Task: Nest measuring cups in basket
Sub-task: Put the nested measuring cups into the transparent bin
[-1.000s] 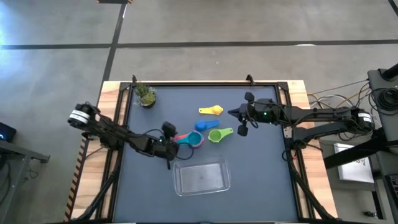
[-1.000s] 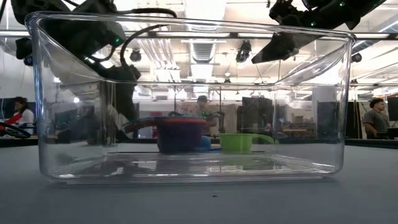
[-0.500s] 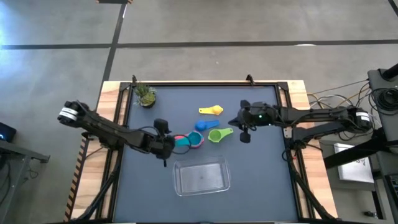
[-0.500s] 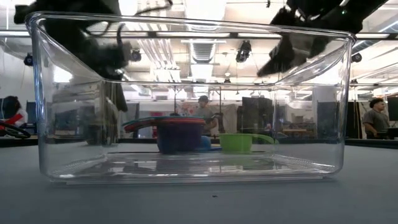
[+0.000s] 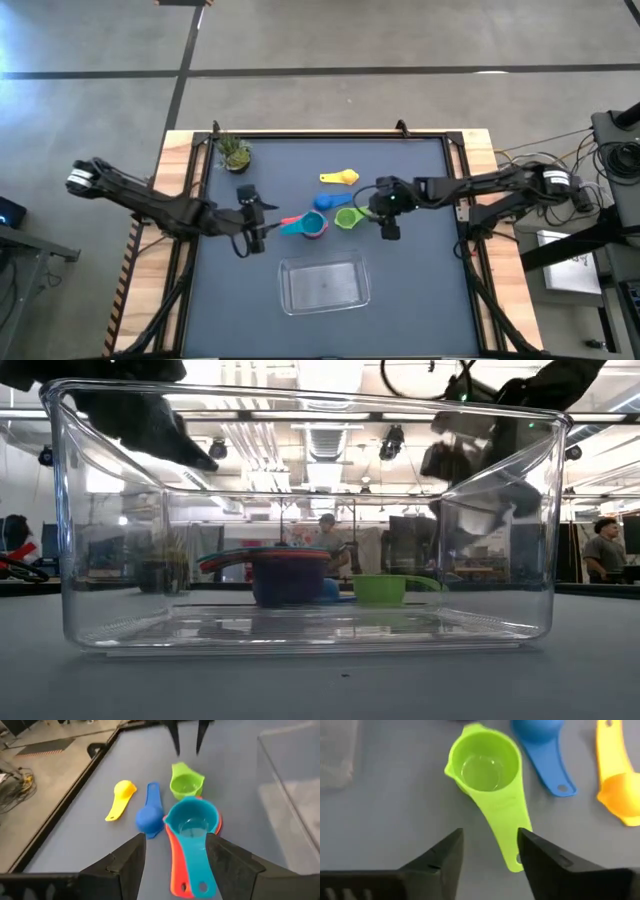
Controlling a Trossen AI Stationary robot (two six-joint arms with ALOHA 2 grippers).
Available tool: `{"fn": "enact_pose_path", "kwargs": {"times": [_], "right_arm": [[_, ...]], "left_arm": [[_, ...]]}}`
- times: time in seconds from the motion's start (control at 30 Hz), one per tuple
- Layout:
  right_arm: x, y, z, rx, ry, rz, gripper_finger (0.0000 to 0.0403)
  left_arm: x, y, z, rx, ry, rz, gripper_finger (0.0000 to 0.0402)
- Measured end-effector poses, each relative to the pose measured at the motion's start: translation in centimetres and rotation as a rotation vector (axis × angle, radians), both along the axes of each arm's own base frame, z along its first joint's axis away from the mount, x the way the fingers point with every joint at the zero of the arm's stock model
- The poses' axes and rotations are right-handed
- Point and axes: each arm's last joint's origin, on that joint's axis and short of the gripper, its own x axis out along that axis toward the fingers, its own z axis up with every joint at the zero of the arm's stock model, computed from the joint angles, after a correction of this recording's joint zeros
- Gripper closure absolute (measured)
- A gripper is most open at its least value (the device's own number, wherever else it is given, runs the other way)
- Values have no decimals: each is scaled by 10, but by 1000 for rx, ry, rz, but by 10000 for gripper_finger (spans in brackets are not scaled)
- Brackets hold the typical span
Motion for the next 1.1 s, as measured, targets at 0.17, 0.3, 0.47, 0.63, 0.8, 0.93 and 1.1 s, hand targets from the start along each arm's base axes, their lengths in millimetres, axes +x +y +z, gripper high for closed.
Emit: {"fn": "enact_pose_path", "kwargs": {"times": [0.17, 0.3, 0.47, 0.63, 0.8, 0.93, 1.1], "right_arm": [[10, -2, -18, -25, 35, 23, 181], [17, -6, -29, -105, 55, -13, 158], [23, -7, -36, -131, 74, -19, 144], [28, -9, -36, -147, 68, -14, 160], [32, -11, -32, -207, 42, -56, 204], [34, -12, -30, -223, 25, -47, 245], [33, -11, -31, -237, 34, -27, 312]], "left_arm": [[-3, 1, -3, -41, -93, -7, 213], [-2, 0, -12, -55, -137, -11, 213], [1, -1, -23, -58, -149, -12, 213], [3, -1, -28, -52, -125, -11, 213], [9, -3, -27, -46, -119, -14, 213], [15, -5, -25, -28, -120, -24, 213], [23, -6, -23, -15, -111, -27, 213]]}}
